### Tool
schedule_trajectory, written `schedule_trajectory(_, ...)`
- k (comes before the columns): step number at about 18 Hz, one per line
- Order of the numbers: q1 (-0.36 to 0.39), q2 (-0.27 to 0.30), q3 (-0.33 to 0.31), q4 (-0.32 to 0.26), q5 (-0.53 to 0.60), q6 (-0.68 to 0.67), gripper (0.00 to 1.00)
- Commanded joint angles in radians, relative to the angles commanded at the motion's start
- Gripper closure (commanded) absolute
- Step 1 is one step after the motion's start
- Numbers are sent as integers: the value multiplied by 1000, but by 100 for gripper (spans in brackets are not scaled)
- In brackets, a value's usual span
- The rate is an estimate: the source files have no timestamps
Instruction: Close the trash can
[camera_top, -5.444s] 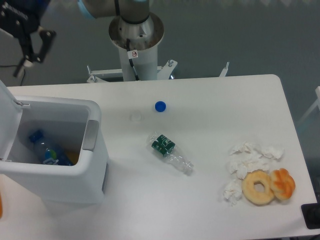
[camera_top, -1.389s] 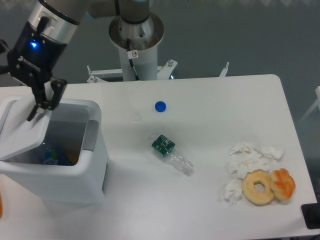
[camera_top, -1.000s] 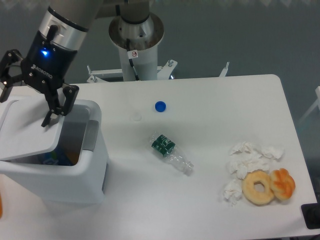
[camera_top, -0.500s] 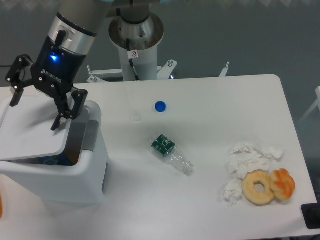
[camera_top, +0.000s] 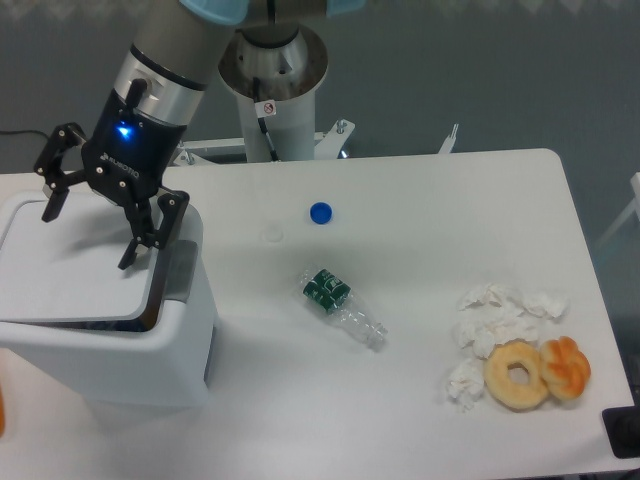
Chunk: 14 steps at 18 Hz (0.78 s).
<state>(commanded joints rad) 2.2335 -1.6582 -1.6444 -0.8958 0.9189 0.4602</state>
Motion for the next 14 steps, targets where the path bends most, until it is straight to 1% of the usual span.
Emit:
schedule_trajectory(5,0,-2,-11,0,3,17,0)
schedule_trajectory(8,-2,-2,-12,0,54,26,0)
schedule_trajectory(14,-2,-6,-15,0,55,26,0)
